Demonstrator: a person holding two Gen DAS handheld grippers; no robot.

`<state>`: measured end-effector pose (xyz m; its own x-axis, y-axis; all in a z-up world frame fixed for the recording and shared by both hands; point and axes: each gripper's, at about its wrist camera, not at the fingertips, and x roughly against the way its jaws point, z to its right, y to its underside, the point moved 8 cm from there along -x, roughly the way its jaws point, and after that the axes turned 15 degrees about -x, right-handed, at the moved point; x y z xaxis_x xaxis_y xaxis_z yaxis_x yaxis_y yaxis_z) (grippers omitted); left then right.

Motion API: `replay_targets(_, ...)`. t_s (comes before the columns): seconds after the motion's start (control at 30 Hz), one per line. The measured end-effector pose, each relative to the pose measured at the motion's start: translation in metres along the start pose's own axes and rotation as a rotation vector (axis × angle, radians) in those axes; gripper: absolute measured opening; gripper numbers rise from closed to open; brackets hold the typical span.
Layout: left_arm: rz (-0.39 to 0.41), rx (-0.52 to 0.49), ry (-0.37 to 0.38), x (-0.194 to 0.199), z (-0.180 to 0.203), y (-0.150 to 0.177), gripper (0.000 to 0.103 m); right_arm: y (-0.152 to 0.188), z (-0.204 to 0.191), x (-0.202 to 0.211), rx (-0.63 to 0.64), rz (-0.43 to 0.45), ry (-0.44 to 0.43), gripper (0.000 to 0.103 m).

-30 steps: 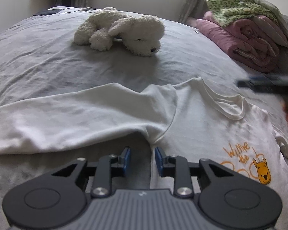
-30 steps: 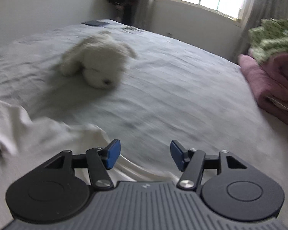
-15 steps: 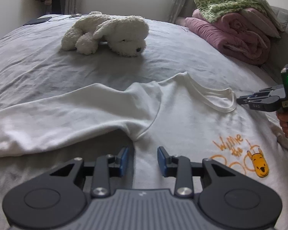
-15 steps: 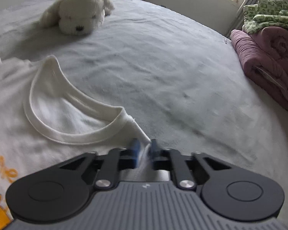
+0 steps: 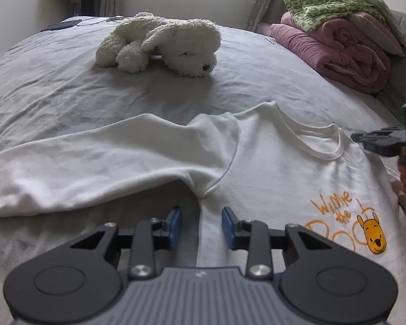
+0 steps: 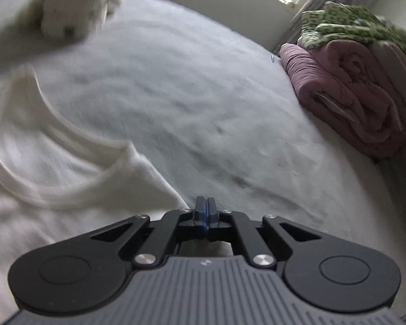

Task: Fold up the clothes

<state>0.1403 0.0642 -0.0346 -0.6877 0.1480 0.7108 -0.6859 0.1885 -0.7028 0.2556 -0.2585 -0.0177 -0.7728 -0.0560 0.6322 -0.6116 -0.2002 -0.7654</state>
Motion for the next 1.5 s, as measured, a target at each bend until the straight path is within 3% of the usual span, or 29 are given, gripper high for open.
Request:
replay_targets(0.23,0.01,-0.004,0.007,0.004,0.003,-0.002,0.034,0.003,0.051,0.075,-0.214,0.033,-0.046,0.032)
replay_targets(0.43,0.016,-0.019,0.01,0.005,0.01,-0.001,0.034,0.072,0.136,0.134,-0.486,-0.042,0.061,0.032)
replay_targets(0.53,0.018,-0.034,0.009,0.004,0.016,0.001,0.034,0.104,0.152,0.144,-0.517,-0.079,0.083,0.032)
replay_targets(0.7,0.031,-0.074,-0.016,0.002,0.023,0.002,0.034,0.114,0.143,0.141,-0.597,-0.124,-0.038,0.032)
replay_targets(0.83,0.036,-0.076,-0.016,0.001,0.022,0.004,0.035,0.115,0.11,0.14,-0.373,-0.123,-0.059,0.032)
replay_targets(1.17,0.043,-0.087,-0.017,0.001,0.023,0.006,0.035,0.121,0.093,0.116,-0.202,-0.128,-0.032,0.037)
replay_targets(1.3,0.039,-0.074,-0.007,0.001,0.02,0.007,0.035,0.121,0.093,0.113,-0.167,-0.126,-0.009,0.01)
replay_targets(1.5,0.035,-0.059,0.003,0.001,0.018,0.008,0.035,0.119,0.105,0.118,-0.168,-0.113,0.045,0.008)
